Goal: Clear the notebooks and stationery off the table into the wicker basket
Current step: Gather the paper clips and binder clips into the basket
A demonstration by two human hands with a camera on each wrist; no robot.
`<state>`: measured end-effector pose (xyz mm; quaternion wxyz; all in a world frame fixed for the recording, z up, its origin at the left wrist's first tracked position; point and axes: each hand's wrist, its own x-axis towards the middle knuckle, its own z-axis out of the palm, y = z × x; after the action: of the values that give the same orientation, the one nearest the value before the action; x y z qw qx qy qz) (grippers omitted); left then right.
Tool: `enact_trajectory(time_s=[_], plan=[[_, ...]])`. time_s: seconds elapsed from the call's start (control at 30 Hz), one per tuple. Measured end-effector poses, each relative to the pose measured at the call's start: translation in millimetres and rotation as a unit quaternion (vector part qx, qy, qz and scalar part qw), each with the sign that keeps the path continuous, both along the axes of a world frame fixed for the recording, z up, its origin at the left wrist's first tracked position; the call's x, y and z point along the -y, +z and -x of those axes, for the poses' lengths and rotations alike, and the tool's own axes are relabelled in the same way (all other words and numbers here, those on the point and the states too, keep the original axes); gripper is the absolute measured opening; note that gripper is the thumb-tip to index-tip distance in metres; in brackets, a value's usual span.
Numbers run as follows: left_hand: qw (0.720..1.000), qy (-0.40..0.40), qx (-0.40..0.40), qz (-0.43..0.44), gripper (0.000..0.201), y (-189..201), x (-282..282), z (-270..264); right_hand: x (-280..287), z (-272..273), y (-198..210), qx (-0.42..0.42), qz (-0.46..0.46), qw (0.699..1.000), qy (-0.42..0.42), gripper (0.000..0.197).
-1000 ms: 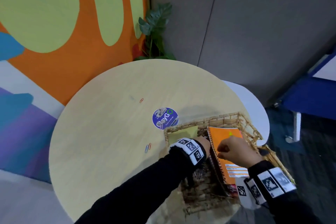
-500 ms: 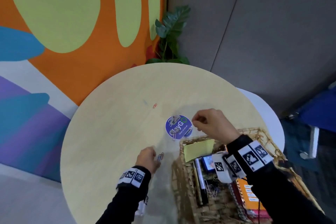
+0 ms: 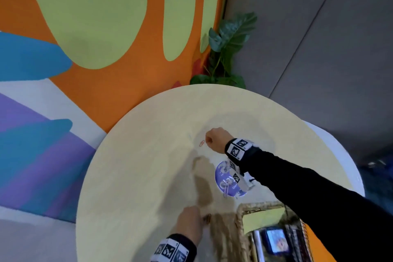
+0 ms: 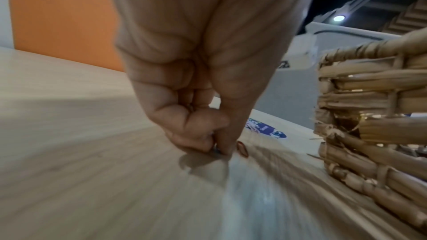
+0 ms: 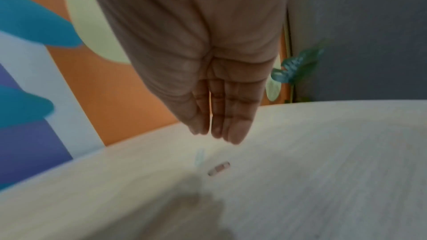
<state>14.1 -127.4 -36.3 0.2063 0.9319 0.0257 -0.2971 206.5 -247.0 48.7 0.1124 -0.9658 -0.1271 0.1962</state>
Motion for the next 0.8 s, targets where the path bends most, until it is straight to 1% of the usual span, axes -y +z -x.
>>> enact_trajectory(time_s=[0.07,0.13,0.17,0.2,0.27,0.33,0.4,0.47,0.53,0.63,0.67,0.7,0.73,0.8], plan=[[1.000,0.004,-0.008,0.013,0.036,0.6,-4.0,-0.8,-3.7,-19.9,-19.9,-0.014,0.019,1.000,0.001,0.024],[0.999,0.013,0.000,0.038,0.024,2.6,-11.8,-5.1,-6.3,-35.1,-38.1,-0.026,0.013,1.000,-0.001,0.033],[0.998,0.017,0.011,0.051,0.025,2.8,-16.4,-8.3,-8.0,-40.7,-45.1,-0.031,0.009,0.999,-0.001,0.037],[0.998,0.022,0.029,0.059,0.032,4.8,-20.5,-11.6,-9.6,-45.3,-52.0,-0.035,0.008,0.999,0.001,0.038],[0.993,0.040,0.068,0.090,0.037,11.1,-26.7,-18.6,-12.5,-50.3,-62.8,-0.045,0.017,0.999,0.012,0.034],[0.985,0.062,0.103,0.124,0.034,18.7,-31.9,-28.0,-14.6,-51.6,-70.8,-0.046,0.023,0.998,0.021,0.027],[0.977,0.084,0.121,0.153,0.027,26.2,-35.5,-37.0,-15.3,-52.3,-78.0,-0.048,0.029,0.998,0.017,0.025],[0.971,0.101,0.132,0.173,0.020,32.8,-37.4,-44.4,-16.4,-52.0,-81.6,-0.061,0.046,0.997,0.008,0.028],[0.966,0.098,0.147,0.188,0.015,40.9,-35.3,-49.2,-15.9,-49.6,-80.1,-0.072,0.063,0.995,0.010,0.032],[0.958,0.085,0.156,0.224,0.007,58.8,-23.8,-53.9,-10.7,-41.8,-57.8,-0.076,0.052,0.996,-0.005,0.031],[0.955,0.075,0.157,0.241,0.008,65.4,-18.0,-53.6,-7.0,-38.1,-46.2,-0.066,0.038,0.997,-0.016,0.026],[0.952,0.059,0.157,0.257,0.010,73.0,-10.9,-52.4,-2.2,-32.6,-30.1,-0.054,0.024,0.998,-0.031,0.016],[0.950,0.036,0.154,0.271,0.010,80.6,-2.3,-50.0,5.5,-26.4,-13.8,-0.037,0.006,0.999,-0.038,0.006],[0.950,-0.036,0.145,0.275,0.011,93.7,17.9,-43.1,25.5,-8.2,20.1,0.001,-0.039,0.997,-0.062,0.007]])
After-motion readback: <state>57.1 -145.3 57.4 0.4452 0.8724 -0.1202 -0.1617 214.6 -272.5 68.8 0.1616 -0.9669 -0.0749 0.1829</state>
